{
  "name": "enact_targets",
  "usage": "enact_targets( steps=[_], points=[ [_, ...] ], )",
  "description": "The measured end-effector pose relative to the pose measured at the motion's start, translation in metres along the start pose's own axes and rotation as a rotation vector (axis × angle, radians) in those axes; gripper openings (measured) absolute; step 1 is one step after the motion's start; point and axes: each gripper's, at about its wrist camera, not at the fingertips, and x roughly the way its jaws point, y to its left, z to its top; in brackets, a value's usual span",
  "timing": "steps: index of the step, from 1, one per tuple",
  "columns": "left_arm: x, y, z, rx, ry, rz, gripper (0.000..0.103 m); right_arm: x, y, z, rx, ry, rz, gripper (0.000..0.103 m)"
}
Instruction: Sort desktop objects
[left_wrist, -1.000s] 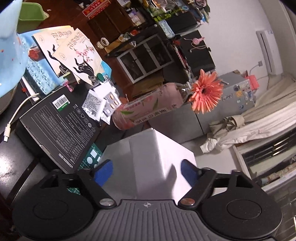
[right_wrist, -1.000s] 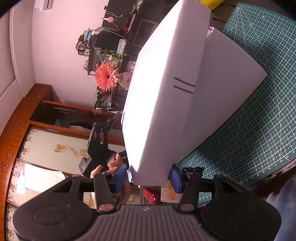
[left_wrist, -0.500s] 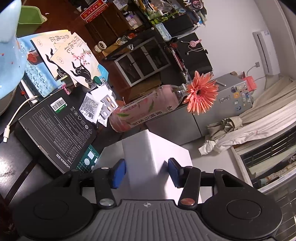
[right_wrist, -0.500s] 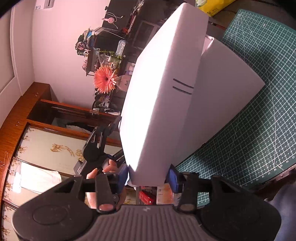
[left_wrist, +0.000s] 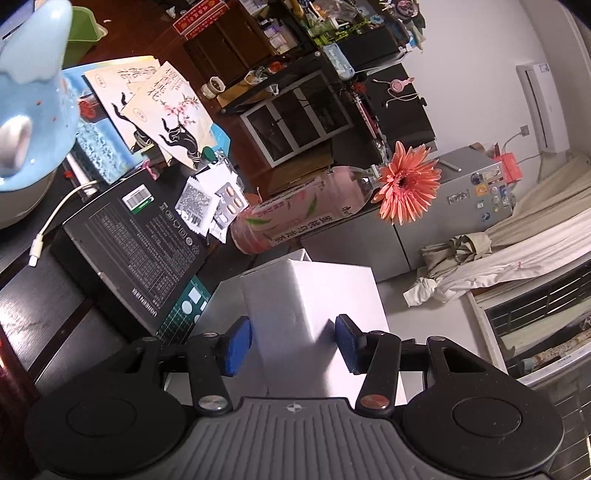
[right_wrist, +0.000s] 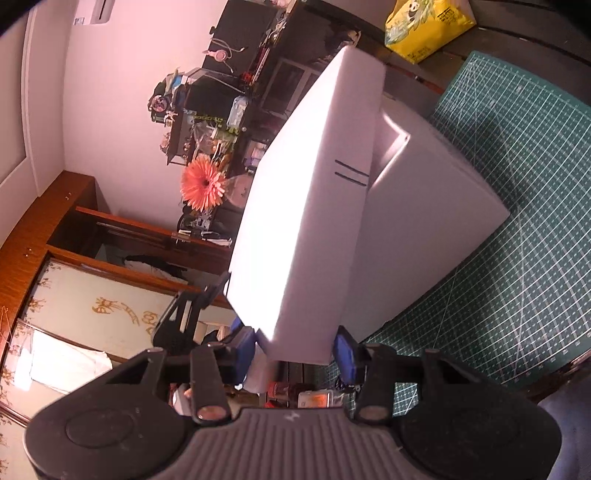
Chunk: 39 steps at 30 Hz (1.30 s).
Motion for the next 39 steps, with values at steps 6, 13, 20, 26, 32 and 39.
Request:
enact_targets(
  steps=[6,13,20,26,32,39],
  points=[
    [-0.010,0.000,-0.005,-0.002,0.010,0.012,0.050,-0.006,-0.004,0.007,0.006,-0.030,-0.011,0.045],
    [-0.017,-0.002,-0.012,-0.004,0.029,0.023,0.050,-0.013,-0.009,0.014,0.017,-0.073,-0.023,0.045],
    [-0.027,-0.006,-0.020,0.002,0.044,0.035,0.050,-0.019,-0.014,0.021,0.034,-0.118,-0.028,0.045],
    [-0.034,-0.002,-0.028,-0.019,0.054,0.040,0.050,-0.022,-0.017,0.025,0.047,-0.145,-0.038,0.045],
    [-0.045,-0.003,-0.037,-0.004,0.059,0.050,0.050,-0.026,-0.021,0.027,0.064,-0.177,-0.042,0.044],
    [-0.052,-0.008,-0.043,0.038,0.061,0.067,0.052,-0.030,-0.024,0.028,0.077,-0.224,-0.049,0.044]
  ],
)
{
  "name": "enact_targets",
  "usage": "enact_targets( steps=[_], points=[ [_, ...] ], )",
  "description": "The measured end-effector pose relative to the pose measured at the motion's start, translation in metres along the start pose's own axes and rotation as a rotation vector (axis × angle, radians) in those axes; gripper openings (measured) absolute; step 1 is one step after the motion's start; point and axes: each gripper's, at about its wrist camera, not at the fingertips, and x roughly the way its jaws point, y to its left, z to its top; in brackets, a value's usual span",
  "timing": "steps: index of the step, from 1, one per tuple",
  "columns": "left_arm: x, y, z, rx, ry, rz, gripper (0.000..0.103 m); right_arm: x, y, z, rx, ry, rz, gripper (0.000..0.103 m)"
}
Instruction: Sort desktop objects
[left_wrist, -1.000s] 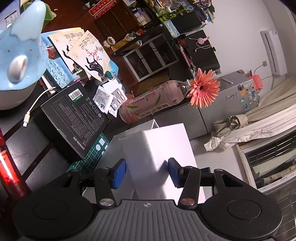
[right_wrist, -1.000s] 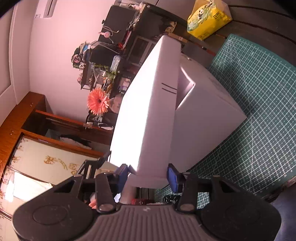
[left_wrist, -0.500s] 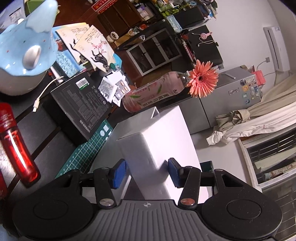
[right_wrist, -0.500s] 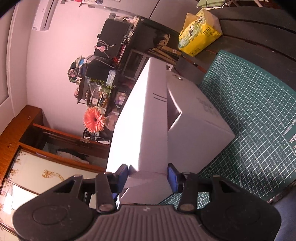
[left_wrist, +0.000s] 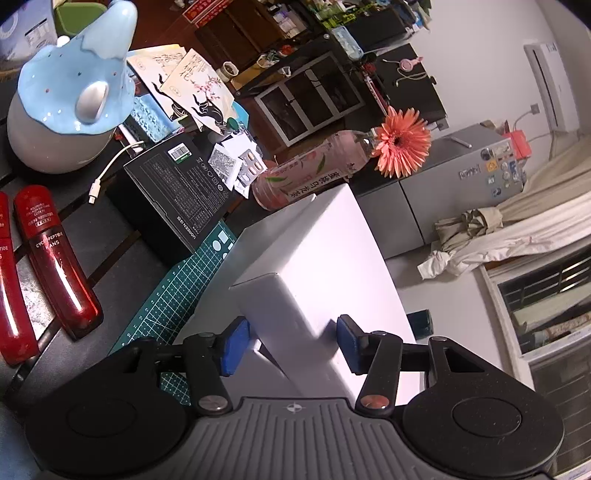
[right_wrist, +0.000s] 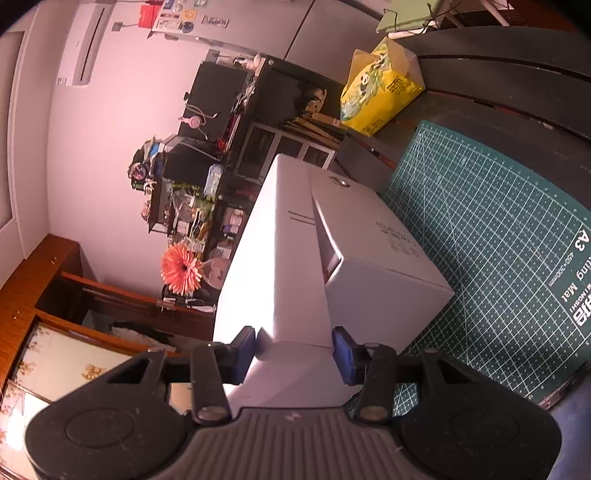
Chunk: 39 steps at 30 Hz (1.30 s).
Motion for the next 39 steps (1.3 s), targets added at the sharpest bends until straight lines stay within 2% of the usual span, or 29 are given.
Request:
enact_targets(
  steps=[6,8,10,16,19,25,34,39],
  points=[
    [-0.004,-0.008,-0.003,0.090,-0.011,0.029,0.058,-0.004,0.001,0.004,-0.019,-0.042,-0.008,0.044],
    [-0.009,-0.013,-0.005,0.126,-0.035,0.041,0.066,-0.004,0.003,0.004,-0.032,-0.048,-0.015,0.044],
    [-0.016,-0.016,-0.007,0.157,-0.058,0.046,0.070,-0.006,0.005,0.004,-0.056,-0.056,-0.029,0.044],
    [-0.035,-0.019,0.003,0.202,-0.153,0.038,0.075,-0.018,0.013,0.004,-0.103,-0.118,-0.040,0.045],
    [-0.032,-0.012,0.012,0.182,-0.164,-0.007,0.075,-0.020,0.013,0.004,-0.101,-0.121,-0.028,0.045],
    [-0.019,0.003,0.021,0.085,-0.132,-0.089,0.073,-0.016,0.011,0.003,-0.067,-0.086,0.001,0.045],
    [-0.002,0.007,0.022,0.073,-0.110,-0.126,0.073,-0.015,0.014,0.000,-0.066,-0.094,0.006,0.048],
    [-0.007,0.003,0.019,0.069,-0.103,-0.141,0.072,-0.014,0.016,-0.001,-0.073,-0.104,0.003,0.053]
  ],
)
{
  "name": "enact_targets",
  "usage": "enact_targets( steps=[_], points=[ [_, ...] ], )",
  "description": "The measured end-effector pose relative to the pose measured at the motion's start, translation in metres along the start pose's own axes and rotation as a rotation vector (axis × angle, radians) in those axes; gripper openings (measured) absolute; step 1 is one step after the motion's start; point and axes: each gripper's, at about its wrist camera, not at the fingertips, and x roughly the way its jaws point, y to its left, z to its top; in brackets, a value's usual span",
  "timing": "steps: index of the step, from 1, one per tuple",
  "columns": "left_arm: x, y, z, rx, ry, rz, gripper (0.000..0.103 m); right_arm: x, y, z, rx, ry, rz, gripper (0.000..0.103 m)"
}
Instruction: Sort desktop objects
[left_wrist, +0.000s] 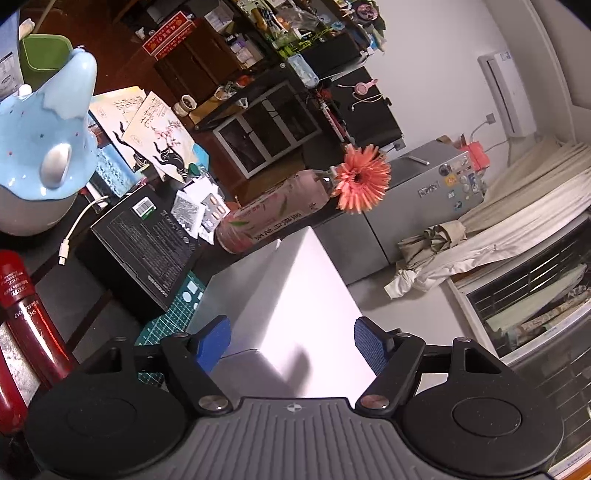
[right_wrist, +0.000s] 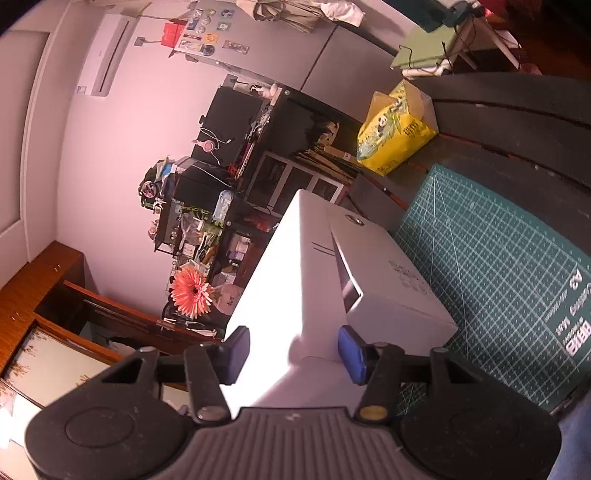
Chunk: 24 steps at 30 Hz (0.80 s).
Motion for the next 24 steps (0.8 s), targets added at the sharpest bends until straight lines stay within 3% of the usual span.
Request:
enact_targets(
  steps=[24],
  points=[
    [-0.007,-0.010,-0.016,0.011,0.038,-0.004,0.072,0.009,-0.017,0.014,0.103,-0.115,0.029,0.053]
  ],
)
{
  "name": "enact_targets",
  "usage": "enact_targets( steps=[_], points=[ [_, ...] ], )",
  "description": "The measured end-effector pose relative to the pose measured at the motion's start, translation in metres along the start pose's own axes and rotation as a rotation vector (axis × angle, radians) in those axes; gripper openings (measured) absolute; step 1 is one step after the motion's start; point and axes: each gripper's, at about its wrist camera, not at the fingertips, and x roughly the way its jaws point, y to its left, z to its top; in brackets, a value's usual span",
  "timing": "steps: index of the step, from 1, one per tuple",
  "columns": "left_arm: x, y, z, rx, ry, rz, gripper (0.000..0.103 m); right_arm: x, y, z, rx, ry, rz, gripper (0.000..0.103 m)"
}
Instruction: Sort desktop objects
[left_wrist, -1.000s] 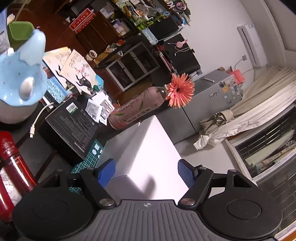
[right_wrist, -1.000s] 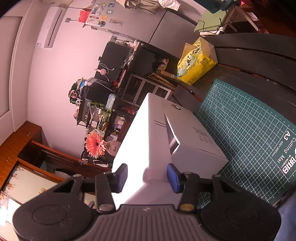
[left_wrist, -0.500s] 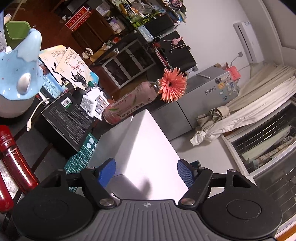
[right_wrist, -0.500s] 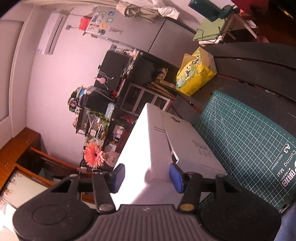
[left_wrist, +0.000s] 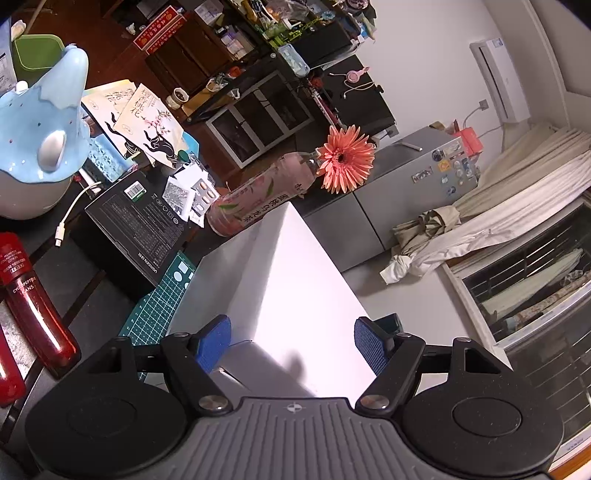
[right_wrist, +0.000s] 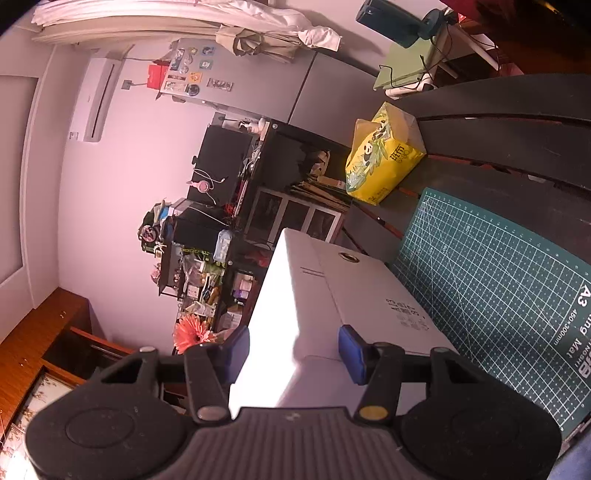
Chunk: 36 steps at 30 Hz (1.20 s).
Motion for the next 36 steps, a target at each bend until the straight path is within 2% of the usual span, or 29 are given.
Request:
enact_targets(
  steps=[10,27,36],
  points=[
    [0.001,-0.004,-0.006,0.001,0.020,0.002,0.072,0.006,-0.005,0.007,0.025,-0.033,0.007,0.053],
    [-0.001,-0.006,-0.007,0.000,0.031,0.020,0.071,0.010,-0.011,0.009,0.031,-0.026,-0.007,0.053],
    [-0.002,-0.009,-0.006,0.018,0.037,0.045,0.067,0.009,-0.004,0.006,-0.031,-0.021,-0.069,0.051]
  ],
)
